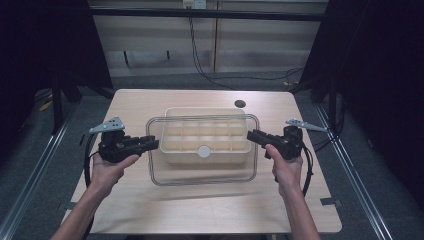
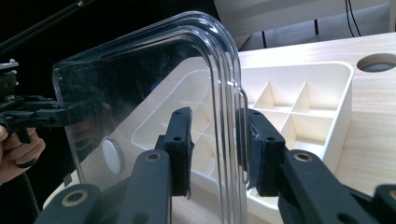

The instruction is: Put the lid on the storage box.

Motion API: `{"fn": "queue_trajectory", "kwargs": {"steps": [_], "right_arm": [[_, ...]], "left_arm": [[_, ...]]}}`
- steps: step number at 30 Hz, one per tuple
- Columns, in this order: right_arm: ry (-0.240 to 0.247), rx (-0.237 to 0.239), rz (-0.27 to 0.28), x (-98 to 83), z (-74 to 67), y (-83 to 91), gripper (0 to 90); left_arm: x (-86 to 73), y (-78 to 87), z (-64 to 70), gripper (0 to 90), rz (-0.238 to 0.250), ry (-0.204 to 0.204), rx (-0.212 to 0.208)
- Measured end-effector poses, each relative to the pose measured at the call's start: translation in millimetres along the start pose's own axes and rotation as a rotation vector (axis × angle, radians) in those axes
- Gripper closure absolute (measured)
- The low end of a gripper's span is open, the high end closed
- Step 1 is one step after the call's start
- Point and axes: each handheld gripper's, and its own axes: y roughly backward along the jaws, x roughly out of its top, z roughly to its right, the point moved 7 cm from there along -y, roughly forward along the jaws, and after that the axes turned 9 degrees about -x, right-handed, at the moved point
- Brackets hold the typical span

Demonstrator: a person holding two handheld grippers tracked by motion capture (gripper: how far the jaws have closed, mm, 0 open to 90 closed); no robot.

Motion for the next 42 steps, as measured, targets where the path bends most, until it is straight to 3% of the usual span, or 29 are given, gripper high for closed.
{"fn": "queue_trajectory", "kwargs": {"steps": [13, 27, 42], "right_arm": [[-0.007, -0.001, 0.012, 15.6, 2.6, -10.0, 66.1], [-0.023, -0.022, 0.020, 30.1, 12.7, -19.7, 65.7], [0.001, -0.040, 0.019, 51.1, 21.6, -31.1, 65.7]], "left_arm": [[18.1, -1.8, -9.0, 69.2, 0.019, 0.008, 0.027], [37.7, -14.2, -23.2, 68.8, 0.019, 0.005, 0.046], [52.9, -25.8, -42.6, 68.1, 0.035, 0.026, 0.061]]}}
